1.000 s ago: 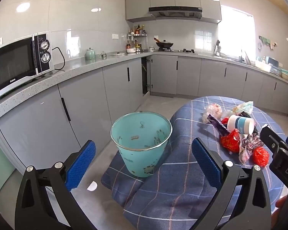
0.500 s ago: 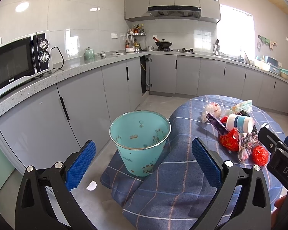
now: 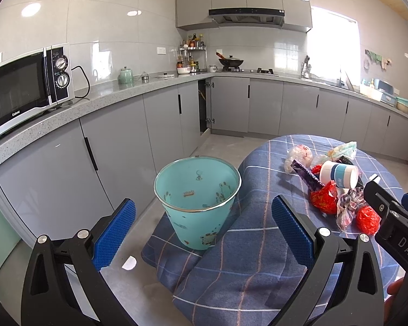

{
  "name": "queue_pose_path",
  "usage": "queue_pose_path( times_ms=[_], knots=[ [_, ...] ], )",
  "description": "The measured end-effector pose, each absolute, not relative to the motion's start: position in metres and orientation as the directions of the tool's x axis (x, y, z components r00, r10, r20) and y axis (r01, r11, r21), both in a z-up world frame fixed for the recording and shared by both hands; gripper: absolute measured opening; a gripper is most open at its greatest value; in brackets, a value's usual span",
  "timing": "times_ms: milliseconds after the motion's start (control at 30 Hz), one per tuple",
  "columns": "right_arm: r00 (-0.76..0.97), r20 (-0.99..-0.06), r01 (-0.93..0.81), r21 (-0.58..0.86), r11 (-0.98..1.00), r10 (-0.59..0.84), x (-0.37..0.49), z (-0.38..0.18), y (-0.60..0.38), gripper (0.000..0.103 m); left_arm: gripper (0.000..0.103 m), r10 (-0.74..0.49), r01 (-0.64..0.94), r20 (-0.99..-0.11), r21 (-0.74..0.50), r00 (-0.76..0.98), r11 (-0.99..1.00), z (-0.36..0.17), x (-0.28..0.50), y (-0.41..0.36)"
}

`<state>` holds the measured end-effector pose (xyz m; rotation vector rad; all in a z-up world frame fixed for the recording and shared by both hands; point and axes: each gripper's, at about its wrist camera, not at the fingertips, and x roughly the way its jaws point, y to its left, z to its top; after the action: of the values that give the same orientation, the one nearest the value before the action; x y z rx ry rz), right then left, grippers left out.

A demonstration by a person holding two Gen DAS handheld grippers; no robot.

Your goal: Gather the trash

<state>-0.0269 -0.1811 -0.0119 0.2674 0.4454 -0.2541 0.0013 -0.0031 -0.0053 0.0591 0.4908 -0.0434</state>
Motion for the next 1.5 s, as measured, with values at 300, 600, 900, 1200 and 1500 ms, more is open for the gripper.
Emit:
queue_pose_path(
  times_ms=[300, 600, 900, 1200, 1500],
  knots=[
    [0.871, -0.457, 0.298, 0.197, 0.934, -0.181, -0.027, -0.013, -0.181, 0.098, 0.099, -0.029, 0.057, -0.474, 0.044, 0.880, 0.997, -0.005, 0.002, -0.003],
    [0.869, -0.461, 0.298, 0.197, 0.934, -0.180, -0.026, -0.013, -0.180, 0.098, 0.099, -0.029, 0.059, -0.470, 0.050, 0.882, 0.997, -0.006, 0.000, -0.006],
    [0.865, -0.467, 0.301, 0.199, 0.933, -0.180, -0.024, -0.015, -0.182, 0.098, 0.099, -0.037, 0.062, -0.473, 0.039, 0.880, 0.997, -0.008, 0.000, -0.007],
    [0.861, -0.474, 0.307, 0.194, 0.932, -0.185, -0.022, -0.013, -0.188, 0.098, 0.099, -0.057, 0.075, -0.488, 0.018, 0.871, 0.997, -0.011, 0.003, -0.007],
    [0.824, -0.471, 0.403, 0.098, 0.910, -0.315, -0.021, -0.019, -0.248, 0.098, 0.098, -0.064, 0.085, -0.534, 0.015, 0.843, 0.996, -0.029, 0.020, -0.012]
  ],
)
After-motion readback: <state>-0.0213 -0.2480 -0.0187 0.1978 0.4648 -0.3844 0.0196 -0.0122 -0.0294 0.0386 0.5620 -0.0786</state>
